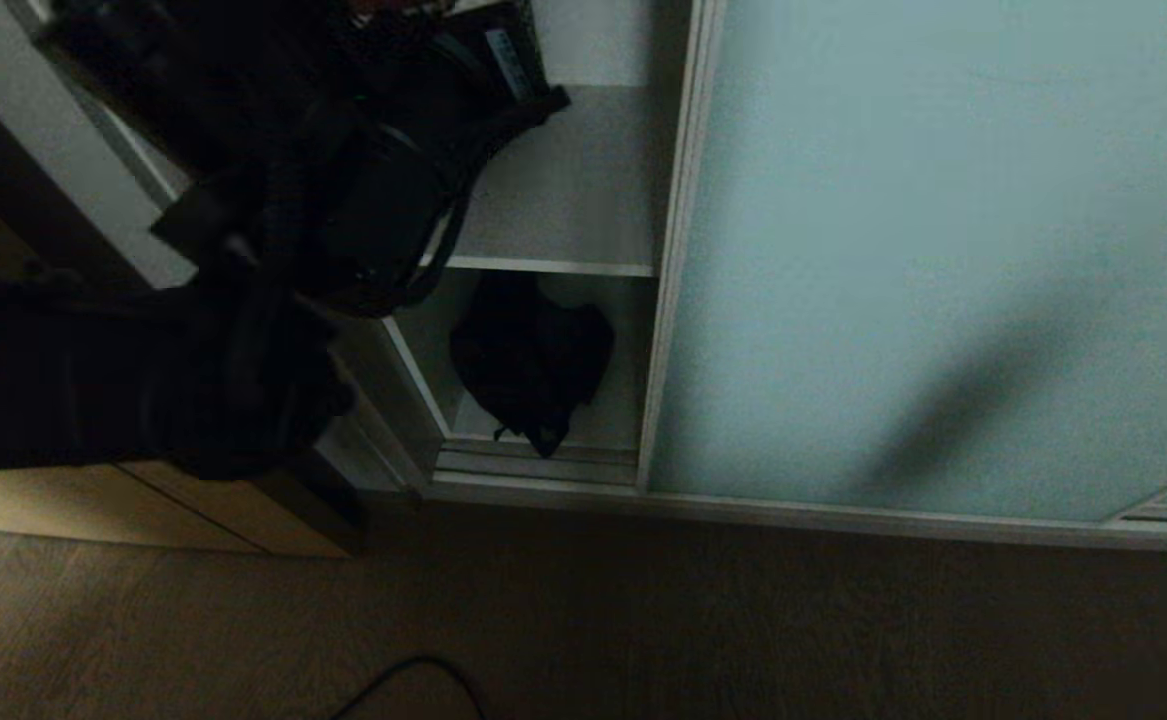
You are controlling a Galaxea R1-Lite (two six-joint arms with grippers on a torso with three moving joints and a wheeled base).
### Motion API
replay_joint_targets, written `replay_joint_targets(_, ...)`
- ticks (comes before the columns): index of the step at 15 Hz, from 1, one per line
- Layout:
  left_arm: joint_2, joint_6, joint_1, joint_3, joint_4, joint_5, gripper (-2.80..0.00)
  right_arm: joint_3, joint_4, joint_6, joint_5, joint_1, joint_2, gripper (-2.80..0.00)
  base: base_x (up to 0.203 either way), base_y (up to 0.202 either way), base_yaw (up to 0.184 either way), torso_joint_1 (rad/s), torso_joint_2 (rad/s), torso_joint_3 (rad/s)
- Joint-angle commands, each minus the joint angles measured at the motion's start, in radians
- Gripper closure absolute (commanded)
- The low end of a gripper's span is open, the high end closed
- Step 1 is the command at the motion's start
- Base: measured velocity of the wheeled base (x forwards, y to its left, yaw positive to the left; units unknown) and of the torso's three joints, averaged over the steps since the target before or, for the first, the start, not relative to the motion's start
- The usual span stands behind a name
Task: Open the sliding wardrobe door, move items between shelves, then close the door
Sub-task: Open the door
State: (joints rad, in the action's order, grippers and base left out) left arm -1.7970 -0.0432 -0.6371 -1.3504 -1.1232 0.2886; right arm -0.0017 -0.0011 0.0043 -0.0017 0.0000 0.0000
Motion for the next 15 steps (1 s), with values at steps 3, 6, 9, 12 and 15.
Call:
replay_joint_targets(3,-0.189,0.002,-0.055,-0.113,-0.007,0.000,0.00,0.000,0.000,0.000,0.000,0.000,0.002,0.00,0.000,0.000,0.000,0.000,0.00,0.000)
replay_joint_targets(6,-0.234,-0.004,-0.136,-0.144,-0.008,0.001,0.00,0.000,0.001,0.000,0.000,0.000,0.002,0.00,0.000,0.000,0.000,0.000,0.00,0.000)
replay_joint_targets(9,-0.299,-0.009,-0.166,-0.205,-0.009,0.001,0.00,0.001,0.000,0.000,0.000,0.001,0.002,0.00,0.000,0.000,0.000,0.000,0.00,0.000)
replay_joint_targets(12,-0.378,-0.008,-0.180,-0.286,-0.021,0.001,0.00,0.000,0.000,0.000,0.000,0.000,0.002,0.00,0.000,0.000,0.000,0.000,0.00,0.000)
replay_joint_targets(15,-0.470,-0.014,-0.201,-0.404,-0.063,0.001,0.00,0.001,0.000,0.000,0.000,0.000,0.002,0.00,0.000,0.000,0.000,0.000,0.00,0.000)
